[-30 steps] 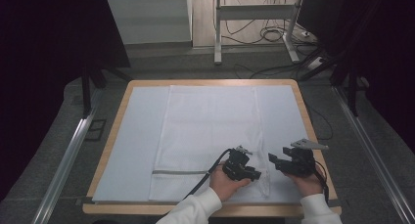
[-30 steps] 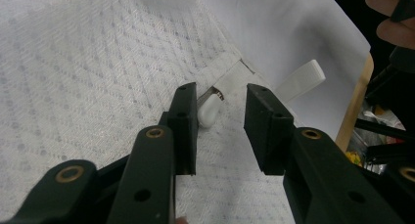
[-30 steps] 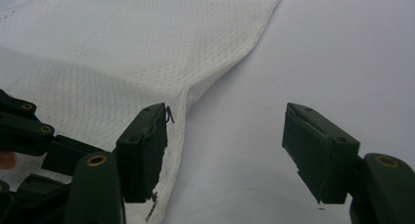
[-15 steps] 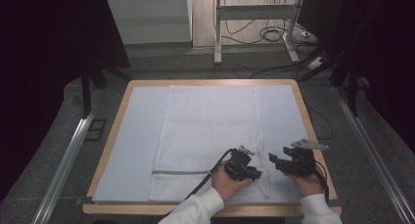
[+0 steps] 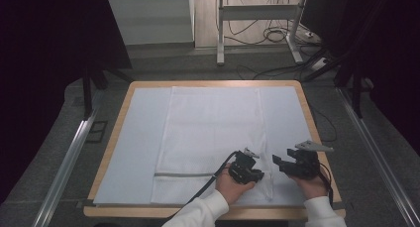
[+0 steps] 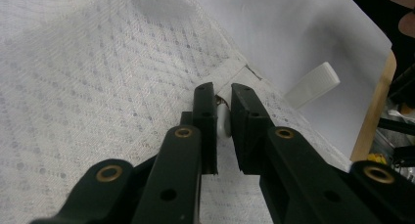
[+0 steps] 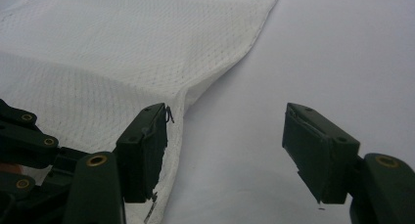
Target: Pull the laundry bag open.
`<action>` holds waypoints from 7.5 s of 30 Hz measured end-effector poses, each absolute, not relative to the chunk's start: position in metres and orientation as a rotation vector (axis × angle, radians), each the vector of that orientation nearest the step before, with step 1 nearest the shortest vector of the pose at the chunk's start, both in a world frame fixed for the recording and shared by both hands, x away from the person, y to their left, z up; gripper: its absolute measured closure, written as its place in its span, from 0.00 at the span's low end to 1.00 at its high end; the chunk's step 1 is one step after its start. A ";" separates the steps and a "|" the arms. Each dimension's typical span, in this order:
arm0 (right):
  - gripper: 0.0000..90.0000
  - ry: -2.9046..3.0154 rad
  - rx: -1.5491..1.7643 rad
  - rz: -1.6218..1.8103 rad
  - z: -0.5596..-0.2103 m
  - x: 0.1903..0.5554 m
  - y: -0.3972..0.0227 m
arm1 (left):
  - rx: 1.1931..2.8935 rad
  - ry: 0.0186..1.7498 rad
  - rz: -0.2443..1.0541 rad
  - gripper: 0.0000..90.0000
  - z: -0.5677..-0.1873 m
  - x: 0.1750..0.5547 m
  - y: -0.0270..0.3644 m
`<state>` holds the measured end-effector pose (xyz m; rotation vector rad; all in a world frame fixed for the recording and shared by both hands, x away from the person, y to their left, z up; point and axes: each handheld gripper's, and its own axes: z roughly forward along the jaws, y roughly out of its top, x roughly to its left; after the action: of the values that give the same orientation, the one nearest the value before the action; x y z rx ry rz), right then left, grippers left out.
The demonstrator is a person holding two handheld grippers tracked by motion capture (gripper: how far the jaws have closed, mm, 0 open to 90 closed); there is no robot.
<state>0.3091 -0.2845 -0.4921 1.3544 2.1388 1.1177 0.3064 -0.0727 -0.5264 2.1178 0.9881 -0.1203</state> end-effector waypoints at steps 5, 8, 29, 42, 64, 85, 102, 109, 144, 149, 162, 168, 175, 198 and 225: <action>0.36 2.139 1.356 1.115 -0.492 0.309 -0.285 | 2.113 0.981 -0.134 0.93 -0.527 0.307 -0.071; 0.36 2.139 1.357 1.114 -0.492 0.309 -0.285 | 2.111 0.973 -0.132 0.94 -0.527 0.307 -0.071; 0.36 2.134 1.367 1.117 -0.491 0.309 -0.287 | 2.049 0.930 -0.196 0.96 -0.515 0.306 -0.052; 0.34 2.139 1.456 1.185 -0.480 0.309 -0.291 | 2.024 0.906 -0.186 0.96 -0.505 0.304 -0.037; 0.32 2.218 1.540 1.265 -0.479 0.312 -0.286 | 2.014 0.898 -0.181 0.96 -0.502 0.301 -0.028; 0.36 2.327 1.639 1.311 -0.492 0.326 -0.259 | 2.023 0.891 -0.179 0.96 -0.504 0.299 -0.030; 0.44 2.372 1.698 1.311 -0.507 0.333 -0.244 | 2.025 0.887 -0.183 0.96 -0.505 0.299 -0.030; 0.55 2.422 1.686 1.319 -0.511 0.334 -0.237 | 2.033 0.886 -0.181 0.96 -0.505 0.299 -0.031; 0.97 2.532 1.580 1.305 -0.512 0.332 -0.234 | 2.037 0.898 -0.197 0.96 -0.513 0.299 -0.030; 0.97 2.530 1.581 1.310 -0.512 0.333 -0.235 | 2.033 0.903 -0.200 0.96 -0.514 0.300 -0.030; 0.97 2.550 1.577 1.317 -0.511 0.332 -0.236 | 2.028 0.912 -0.220 0.96 -0.518 0.301 -0.027; 0.97 2.567 1.563 1.326 -0.510 0.332 -0.237 | 2.027 0.913 -0.227 0.96 -0.520 0.301 -0.026; 0.97 2.571 1.565 1.331 -0.511 0.332 -0.238 | 2.024 0.912 -0.237 0.96 -0.521 0.302 -0.024; 0.97 2.588 1.549 1.325 -0.511 0.331 -0.240 | 2.023 0.913 -0.244 0.96 -0.523 0.303 -0.014; 0.97 2.560 1.570 1.294 -0.514 0.331 -0.247 | 2.031 0.982 -0.250 0.97 -0.536 0.307 0.011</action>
<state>0.3313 -0.2471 -0.5136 1.5703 2.5603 1.2940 0.3070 0.0106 -0.5360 2.0309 0.9824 -0.2497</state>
